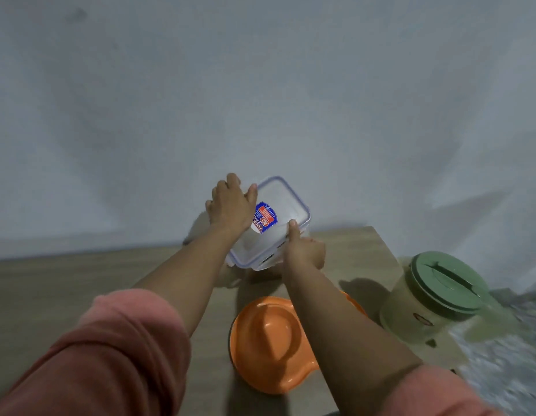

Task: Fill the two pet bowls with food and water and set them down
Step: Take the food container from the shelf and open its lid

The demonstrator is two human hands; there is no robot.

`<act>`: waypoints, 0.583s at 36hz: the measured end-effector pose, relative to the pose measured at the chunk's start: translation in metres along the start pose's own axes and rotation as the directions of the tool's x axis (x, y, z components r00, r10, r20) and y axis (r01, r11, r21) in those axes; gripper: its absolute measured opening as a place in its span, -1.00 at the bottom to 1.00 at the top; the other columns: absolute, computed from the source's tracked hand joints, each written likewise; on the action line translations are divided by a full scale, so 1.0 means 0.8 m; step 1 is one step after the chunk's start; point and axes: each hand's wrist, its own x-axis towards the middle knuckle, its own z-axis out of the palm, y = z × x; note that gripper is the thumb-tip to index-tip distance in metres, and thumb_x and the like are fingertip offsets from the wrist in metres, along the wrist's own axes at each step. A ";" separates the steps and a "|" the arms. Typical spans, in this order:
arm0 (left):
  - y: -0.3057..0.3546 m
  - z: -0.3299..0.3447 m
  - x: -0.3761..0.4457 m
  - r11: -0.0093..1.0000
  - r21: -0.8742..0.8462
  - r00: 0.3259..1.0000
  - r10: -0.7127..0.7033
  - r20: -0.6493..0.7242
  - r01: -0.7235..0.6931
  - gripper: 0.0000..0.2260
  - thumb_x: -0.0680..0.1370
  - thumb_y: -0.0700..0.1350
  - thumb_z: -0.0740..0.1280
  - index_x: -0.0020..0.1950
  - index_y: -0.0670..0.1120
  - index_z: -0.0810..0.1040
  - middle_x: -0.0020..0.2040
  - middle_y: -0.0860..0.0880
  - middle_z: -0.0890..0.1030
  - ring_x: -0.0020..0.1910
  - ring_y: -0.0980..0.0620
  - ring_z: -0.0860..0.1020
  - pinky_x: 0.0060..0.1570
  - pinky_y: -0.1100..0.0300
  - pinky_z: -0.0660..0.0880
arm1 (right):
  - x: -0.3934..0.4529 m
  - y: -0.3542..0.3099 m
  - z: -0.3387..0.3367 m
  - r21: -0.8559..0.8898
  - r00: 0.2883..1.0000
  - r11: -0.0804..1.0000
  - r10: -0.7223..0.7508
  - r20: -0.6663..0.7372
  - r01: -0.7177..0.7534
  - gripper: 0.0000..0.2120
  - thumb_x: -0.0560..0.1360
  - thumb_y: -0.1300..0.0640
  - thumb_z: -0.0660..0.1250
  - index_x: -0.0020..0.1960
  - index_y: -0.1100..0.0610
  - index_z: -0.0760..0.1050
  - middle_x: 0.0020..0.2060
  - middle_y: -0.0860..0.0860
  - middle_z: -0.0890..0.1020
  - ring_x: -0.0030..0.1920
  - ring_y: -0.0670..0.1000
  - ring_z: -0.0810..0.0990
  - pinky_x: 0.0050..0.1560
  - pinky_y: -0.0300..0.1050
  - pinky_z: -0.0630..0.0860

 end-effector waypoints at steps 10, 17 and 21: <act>-0.100 -0.070 -0.104 0.887 -0.063 0.887 -0.451 0.097 0.458 -0.61 0.67 0.00 0.02 0.37 -0.24 0.32 0.33 -0.29 0.30 0.20 -0.26 0.48 0.01 0.07 0.35 | -0.086 0.042 0.058 -0.241 0.960 0.965 -0.037 0.277 0.107 -0.60 0.39 0.07 0.31 0.19 0.20 0.54 0.17 0.18 0.57 0.11 0.21 0.59 0.18 0.07 0.54; -0.170 -0.073 -0.167 0.840 0.057 0.821 -0.540 0.183 0.539 -0.69 0.65 -0.20 0.07 0.32 -0.28 0.44 0.31 -0.27 0.46 0.29 -0.23 0.45 0.17 0.07 0.40 | -0.132 0.107 0.065 -0.379 0.883 0.918 0.079 0.462 0.116 -0.58 0.49 0.03 0.26 0.28 0.21 0.50 0.22 0.19 0.56 0.23 0.21 0.52 0.29 0.08 0.45; -0.192 -0.076 -0.188 0.809 0.146 0.792 -0.587 0.168 0.569 -0.69 0.63 -0.12 0.13 0.27 -0.21 0.53 0.24 -0.21 0.55 0.22 -0.19 0.52 0.16 0.06 0.45 | -0.136 0.138 0.070 -0.417 0.857 0.903 0.130 0.499 0.106 -0.56 0.51 -0.01 0.23 0.30 0.20 0.47 0.24 0.19 0.55 0.24 0.22 0.51 0.31 0.12 0.43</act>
